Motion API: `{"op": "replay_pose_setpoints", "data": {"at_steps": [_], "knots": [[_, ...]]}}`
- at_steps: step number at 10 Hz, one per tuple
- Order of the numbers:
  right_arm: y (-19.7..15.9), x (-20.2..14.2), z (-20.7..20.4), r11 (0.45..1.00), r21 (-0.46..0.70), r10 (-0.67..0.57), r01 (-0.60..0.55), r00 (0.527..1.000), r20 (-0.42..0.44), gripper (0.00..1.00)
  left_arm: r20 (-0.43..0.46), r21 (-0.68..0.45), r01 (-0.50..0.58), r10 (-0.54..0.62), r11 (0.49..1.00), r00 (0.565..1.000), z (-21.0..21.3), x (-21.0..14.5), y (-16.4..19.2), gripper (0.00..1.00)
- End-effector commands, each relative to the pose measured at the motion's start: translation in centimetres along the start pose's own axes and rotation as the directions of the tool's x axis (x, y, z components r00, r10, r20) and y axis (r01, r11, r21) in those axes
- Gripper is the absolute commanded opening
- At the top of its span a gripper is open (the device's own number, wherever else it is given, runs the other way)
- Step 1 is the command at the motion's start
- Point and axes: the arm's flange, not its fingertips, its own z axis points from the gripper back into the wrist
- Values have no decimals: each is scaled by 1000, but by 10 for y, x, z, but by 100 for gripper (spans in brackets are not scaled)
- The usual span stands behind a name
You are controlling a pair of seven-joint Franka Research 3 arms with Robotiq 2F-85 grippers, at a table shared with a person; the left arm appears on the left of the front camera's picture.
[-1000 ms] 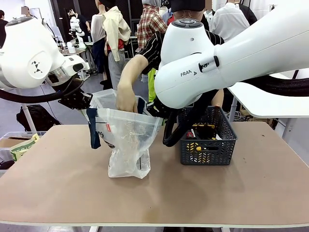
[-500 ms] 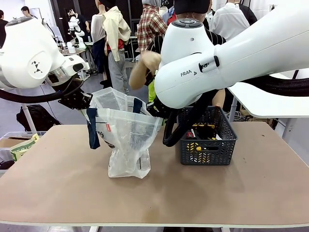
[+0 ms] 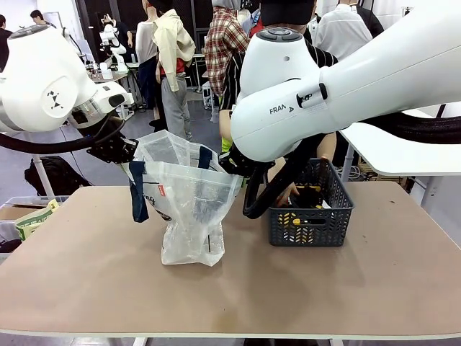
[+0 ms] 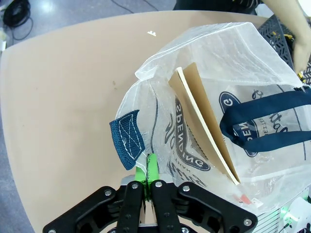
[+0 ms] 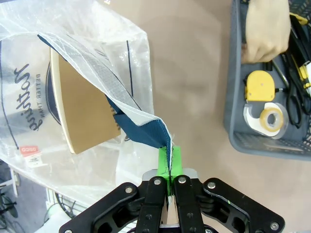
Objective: Transfer purchased items from the store into the shopping bag.
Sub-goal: Move the Reusable shopping bag to the right side of the table.
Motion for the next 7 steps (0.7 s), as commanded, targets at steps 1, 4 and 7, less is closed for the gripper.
{"op": "replay_pose_setpoints", "data": {"at_steps": [1, 4, 7], "knots": [[-1, -1, -1, 1000, -1, -1, 1, 1000, 1, 0, 8, 1, -8, 8, 1000, 1000, 1, 0, 4, 0], [-1, -1, -1, 1000, -1, -1, 1, 1000, 1, 0, 8, 1, -8, 8, 1000, 1000, 1, 0, 4, 0], [-1, -1, -1, 1000, -1, -1, 1, 1000, 1, 0, 8, 1, -8, 8, 1000, 1000, 1, 0, 4, 0]]}}
